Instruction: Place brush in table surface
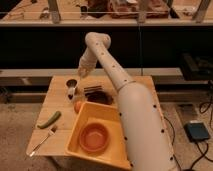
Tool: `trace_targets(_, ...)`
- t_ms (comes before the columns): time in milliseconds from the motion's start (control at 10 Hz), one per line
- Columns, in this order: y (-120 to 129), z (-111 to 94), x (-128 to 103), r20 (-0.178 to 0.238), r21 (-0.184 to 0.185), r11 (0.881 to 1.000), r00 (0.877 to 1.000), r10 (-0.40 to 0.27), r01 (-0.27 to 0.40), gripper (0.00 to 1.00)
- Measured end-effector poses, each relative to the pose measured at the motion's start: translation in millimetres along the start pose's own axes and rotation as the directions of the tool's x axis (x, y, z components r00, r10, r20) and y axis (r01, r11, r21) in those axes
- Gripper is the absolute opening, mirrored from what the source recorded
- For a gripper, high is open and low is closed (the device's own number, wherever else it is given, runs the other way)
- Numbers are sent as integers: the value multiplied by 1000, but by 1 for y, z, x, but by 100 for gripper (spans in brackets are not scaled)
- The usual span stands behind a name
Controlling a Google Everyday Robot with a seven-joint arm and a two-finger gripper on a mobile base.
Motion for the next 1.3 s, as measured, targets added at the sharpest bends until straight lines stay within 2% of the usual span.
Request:
trace_targets(600, 22, 52, -11, 86, -30, 1000, 996, -1, 4, 8)
trace_targets(900, 31, 82, -20, 148, -43, 999, 989, -8, 15, 8)
trace_targets(1000, 34, 92, -22, 166, -49, 999, 986, -12, 20, 11)
trace_targets(1100, 37, 102, -24, 182, -53, 998, 983, -14, 24, 18)
trace_targets(1300, 40, 125, -30, 216, -62, 997, 976, -23, 38, 40)
